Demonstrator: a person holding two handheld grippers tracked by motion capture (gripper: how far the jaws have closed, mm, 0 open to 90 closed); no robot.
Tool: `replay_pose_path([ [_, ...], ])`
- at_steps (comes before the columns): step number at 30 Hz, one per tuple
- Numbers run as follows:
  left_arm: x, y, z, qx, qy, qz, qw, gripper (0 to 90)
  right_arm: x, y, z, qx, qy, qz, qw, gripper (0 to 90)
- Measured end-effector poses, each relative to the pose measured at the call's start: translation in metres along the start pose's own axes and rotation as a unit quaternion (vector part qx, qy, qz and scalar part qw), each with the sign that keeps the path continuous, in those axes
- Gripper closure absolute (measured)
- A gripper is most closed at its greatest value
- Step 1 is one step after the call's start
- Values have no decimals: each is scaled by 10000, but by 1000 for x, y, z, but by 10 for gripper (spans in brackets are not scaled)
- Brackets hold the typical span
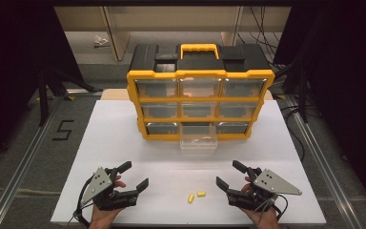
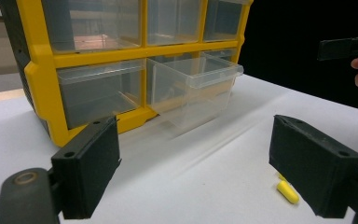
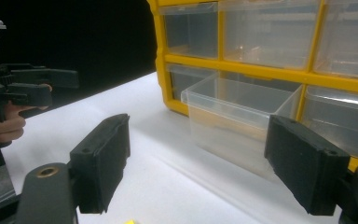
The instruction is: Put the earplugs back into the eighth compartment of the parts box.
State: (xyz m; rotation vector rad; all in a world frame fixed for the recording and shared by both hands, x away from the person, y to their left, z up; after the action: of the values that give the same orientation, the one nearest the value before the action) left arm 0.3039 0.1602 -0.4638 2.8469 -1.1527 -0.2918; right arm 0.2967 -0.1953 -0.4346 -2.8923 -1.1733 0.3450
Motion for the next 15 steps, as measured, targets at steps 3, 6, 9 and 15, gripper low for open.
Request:
replay_pose_path([
  [3,0,0,0,-31,1,14,10000,157,0,0,0,-5,-26,-30,10000,231],
  [6,0,0,0,-24,-12,8,10000,156,1,0,-1,6,-43,-52,10000,231],
  [9,0,0,0,-24,0,-2,10000,156,2,-1,-2,-58,-133,-128,9998,234],
  [15,0,0,1,-15,-19,-2,10000,156,9,-6,-1,-253,-520,-222,9981,230],
])
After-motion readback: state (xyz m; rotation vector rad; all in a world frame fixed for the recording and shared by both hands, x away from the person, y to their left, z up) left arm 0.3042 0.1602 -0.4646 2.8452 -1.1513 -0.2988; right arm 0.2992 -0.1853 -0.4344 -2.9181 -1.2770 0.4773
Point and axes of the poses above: each handheld gripper's, and its own axes: x roughly forward along the jaws, z roughly out of its underside, y roughly to its right, the point moved 4 cm from there along x, roughly forward along the jaws
